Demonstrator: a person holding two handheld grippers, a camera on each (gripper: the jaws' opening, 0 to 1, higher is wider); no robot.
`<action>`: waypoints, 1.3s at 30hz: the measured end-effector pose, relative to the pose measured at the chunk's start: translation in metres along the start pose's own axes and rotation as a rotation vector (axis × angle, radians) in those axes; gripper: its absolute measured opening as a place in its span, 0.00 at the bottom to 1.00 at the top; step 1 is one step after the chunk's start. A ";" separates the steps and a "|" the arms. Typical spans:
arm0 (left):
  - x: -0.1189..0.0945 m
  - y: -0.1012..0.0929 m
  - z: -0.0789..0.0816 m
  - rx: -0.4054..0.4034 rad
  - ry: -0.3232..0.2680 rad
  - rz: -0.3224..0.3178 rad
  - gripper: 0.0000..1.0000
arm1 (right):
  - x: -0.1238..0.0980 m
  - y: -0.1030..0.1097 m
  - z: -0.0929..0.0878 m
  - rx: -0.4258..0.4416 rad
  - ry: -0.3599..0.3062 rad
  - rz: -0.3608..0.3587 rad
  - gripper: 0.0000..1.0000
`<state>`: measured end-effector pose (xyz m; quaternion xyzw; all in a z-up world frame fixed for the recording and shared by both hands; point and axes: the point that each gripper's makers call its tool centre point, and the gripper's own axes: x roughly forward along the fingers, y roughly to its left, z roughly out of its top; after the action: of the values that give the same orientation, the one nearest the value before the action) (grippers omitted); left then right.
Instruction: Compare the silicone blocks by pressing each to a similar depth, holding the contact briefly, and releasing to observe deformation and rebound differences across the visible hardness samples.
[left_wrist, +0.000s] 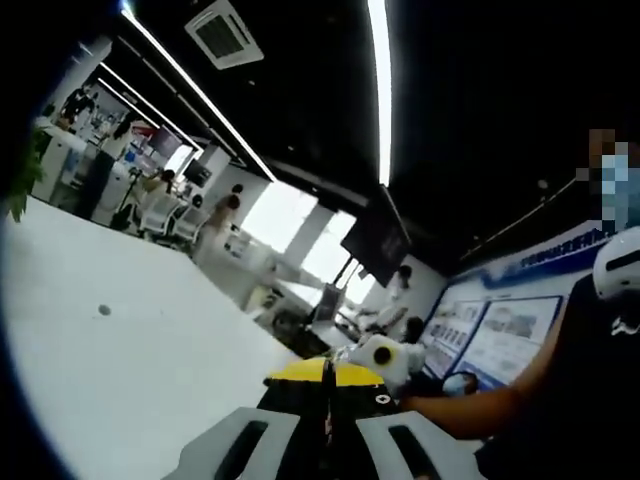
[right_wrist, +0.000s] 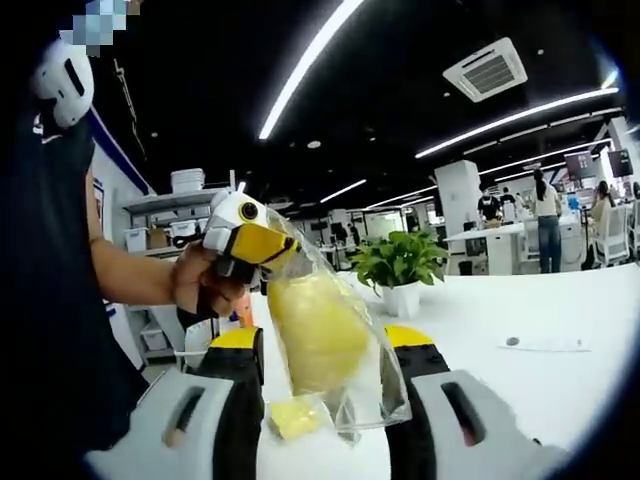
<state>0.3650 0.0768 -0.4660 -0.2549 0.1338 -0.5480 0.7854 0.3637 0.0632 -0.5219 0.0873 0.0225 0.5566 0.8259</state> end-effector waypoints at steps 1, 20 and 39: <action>0.000 0.000 0.000 -0.001 -0.001 0.000 0.00 | 0.000 0.000 0.001 0.006 -0.003 -0.002 0.37; -0.008 0.001 0.003 0.010 -0.001 0.008 0.00 | 0.003 0.011 -0.001 -0.002 0.040 0.052 0.18; -0.008 0.007 -0.005 0.094 0.034 0.057 0.00 | 0.000 0.014 -0.010 0.092 0.137 0.082 0.08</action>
<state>0.3646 0.0845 -0.4747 -0.2043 0.1286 -0.5353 0.8095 0.3493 0.0697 -0.5296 0.0877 0.1011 0.5930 0.7940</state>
